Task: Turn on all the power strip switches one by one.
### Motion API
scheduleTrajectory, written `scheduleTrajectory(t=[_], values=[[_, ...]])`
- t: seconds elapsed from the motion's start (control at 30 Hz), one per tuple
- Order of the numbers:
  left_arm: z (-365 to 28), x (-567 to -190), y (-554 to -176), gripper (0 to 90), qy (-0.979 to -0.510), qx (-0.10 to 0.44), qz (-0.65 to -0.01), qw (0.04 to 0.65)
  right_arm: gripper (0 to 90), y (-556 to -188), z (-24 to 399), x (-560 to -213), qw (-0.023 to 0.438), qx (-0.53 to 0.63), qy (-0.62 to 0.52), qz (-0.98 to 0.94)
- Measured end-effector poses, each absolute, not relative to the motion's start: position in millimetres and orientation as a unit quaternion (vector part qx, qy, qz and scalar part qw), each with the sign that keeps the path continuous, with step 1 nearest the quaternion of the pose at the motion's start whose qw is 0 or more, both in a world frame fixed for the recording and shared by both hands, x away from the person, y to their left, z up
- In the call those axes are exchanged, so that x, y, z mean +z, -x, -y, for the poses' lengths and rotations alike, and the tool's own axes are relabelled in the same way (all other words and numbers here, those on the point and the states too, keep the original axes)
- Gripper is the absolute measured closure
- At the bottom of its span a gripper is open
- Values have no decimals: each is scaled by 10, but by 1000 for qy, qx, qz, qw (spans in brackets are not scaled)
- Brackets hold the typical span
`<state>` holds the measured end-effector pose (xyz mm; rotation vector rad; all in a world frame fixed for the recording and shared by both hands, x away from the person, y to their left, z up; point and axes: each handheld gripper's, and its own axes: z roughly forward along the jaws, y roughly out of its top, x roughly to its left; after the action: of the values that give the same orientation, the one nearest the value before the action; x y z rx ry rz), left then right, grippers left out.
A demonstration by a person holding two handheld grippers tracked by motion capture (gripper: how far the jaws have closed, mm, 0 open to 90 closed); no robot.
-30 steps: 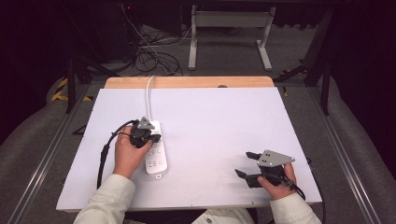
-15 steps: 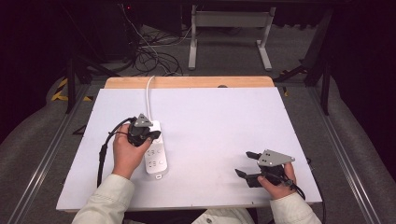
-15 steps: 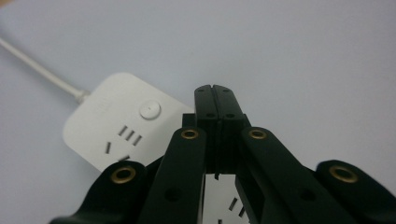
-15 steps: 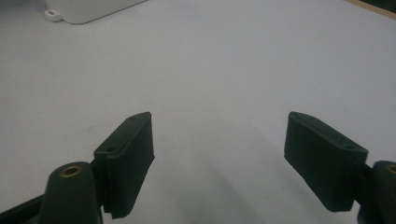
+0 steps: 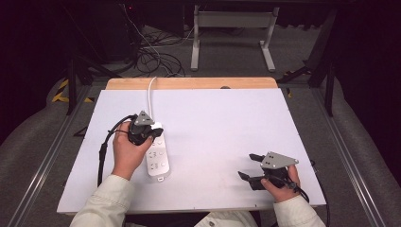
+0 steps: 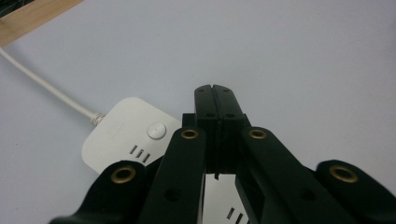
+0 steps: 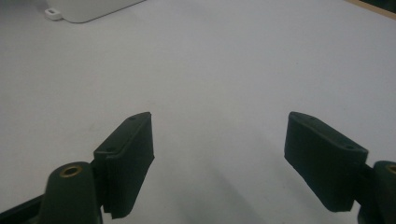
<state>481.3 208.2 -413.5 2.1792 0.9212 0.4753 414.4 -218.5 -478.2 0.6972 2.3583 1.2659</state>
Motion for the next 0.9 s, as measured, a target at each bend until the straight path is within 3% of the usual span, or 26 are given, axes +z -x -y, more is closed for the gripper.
scheduleTrajectory(t=[0.9], values=[[-2223,-4447,-5224,899,-834,186,-387,346,239,-4148,2191,-4784,185,450,-248,-838]])
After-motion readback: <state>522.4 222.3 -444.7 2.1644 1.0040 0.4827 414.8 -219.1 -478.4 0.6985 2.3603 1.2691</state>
